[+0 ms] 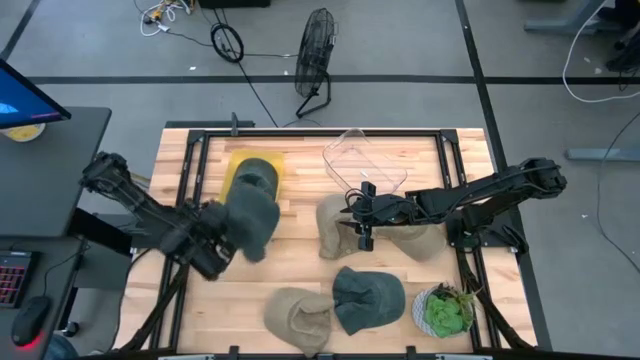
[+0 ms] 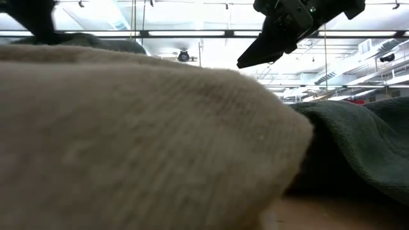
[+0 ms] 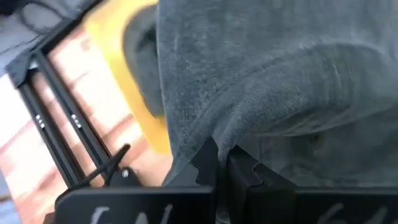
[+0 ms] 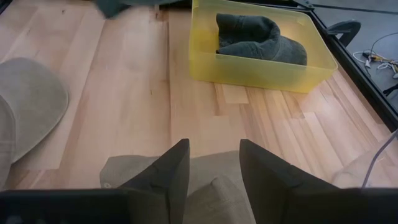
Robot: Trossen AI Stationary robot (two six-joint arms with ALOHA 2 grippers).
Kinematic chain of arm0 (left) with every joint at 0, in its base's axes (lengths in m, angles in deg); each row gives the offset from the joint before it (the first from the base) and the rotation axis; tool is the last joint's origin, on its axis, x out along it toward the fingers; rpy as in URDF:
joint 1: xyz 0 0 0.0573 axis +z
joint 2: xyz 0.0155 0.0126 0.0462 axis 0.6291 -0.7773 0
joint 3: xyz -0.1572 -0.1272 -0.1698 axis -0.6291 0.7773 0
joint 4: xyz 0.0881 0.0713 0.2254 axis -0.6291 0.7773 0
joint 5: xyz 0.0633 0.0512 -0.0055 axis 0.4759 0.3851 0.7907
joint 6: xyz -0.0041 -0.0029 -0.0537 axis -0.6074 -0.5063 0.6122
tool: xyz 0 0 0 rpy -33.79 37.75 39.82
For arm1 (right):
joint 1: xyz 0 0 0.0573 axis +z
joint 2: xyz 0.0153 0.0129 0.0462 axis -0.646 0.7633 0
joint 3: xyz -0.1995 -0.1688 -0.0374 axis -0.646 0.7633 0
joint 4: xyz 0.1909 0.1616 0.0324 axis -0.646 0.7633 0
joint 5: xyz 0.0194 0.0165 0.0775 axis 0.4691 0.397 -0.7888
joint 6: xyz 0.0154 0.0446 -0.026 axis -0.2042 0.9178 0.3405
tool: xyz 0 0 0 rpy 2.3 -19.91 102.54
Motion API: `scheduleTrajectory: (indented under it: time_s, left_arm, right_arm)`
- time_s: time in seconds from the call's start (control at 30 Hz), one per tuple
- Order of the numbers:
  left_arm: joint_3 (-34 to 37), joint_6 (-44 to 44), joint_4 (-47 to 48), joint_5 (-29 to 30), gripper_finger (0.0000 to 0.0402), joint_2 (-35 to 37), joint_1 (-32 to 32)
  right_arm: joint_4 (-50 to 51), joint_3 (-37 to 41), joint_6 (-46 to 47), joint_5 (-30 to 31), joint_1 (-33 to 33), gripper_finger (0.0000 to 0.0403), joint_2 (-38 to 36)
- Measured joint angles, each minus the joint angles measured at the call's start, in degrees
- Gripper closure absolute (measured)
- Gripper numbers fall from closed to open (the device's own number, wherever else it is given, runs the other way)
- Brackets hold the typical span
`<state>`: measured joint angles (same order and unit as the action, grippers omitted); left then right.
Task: Pick & Place hat
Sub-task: Put the left black cap into the yellow bin
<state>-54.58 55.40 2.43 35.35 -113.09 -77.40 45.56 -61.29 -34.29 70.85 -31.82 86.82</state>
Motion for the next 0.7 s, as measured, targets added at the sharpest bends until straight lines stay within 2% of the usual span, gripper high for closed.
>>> scheduleTrajectory:
  time_s: [0.2,0.3,0.53,0.7]
  left_arm:
    - [0.00,0.10,0.02,4.84,0.0393,0.06,10.76]
    - [0.00,-5.51,0.02,7.72,0.0393,0.06,16.78]
    - [0.00,-11.98,-0.99,7.45,0.0392,-0.29,29.88]
    - [0.00,-17.66,-5.83,7.26,0.0392,-1.21,36.07]
  right_arm:
    - [-0.17,0.00,-0.03,0.00,0.02,0.0256,0.00]
    - [-0.17,0.00,-0.04,0.00,0.01,0.0256,0.00]
    - [-0.17,0.00,-0.02,0.00,0.02,0.0256,0.00]
    - [-0.17,0.00,-0.02,-0.02,0.02,0.0256,0.00]
